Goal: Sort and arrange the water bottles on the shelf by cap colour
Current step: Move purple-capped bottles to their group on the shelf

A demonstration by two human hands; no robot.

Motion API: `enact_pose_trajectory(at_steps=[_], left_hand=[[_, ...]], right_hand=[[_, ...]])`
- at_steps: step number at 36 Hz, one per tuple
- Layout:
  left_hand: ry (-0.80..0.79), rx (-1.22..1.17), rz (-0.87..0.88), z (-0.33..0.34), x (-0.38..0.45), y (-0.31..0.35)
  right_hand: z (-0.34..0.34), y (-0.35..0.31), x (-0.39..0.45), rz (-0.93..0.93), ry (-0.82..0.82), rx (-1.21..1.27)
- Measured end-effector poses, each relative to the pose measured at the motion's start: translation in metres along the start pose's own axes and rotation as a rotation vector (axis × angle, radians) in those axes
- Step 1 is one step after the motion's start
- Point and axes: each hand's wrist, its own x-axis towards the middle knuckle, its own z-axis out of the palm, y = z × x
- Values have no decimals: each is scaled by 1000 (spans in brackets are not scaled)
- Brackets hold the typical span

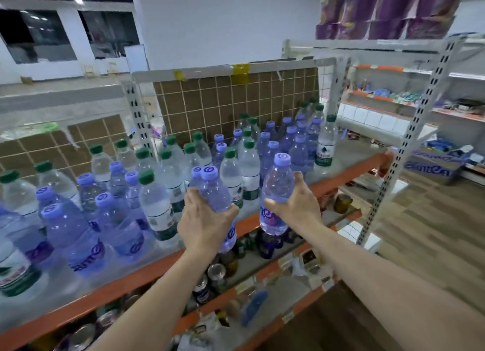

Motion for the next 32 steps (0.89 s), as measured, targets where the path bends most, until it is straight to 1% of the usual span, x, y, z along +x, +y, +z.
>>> enact_pose_trajectory(at_steps=[5,8,15,19,24,28,32], left_hand=[[-28,24,39,32,9,23],[-41,-19,55,53,16,34],[-126,-18,95,94,38,61],[-141,-75,138,116,50,77],[-181,-72,164,139,57,101],[-220,-101,190,163,59,119],[-240,-109,165,189,57,143]], right_hand=[[-7,24,31,24,38,-21],[-6,37,50,31,71,-41],[-18,63,94,52,98,-67],[-28,76,117,36,145,-58],[-38,95,144,25,183,-67],[-49,112,167,22,187,-35],[-62,135,191,14,183,-14]])
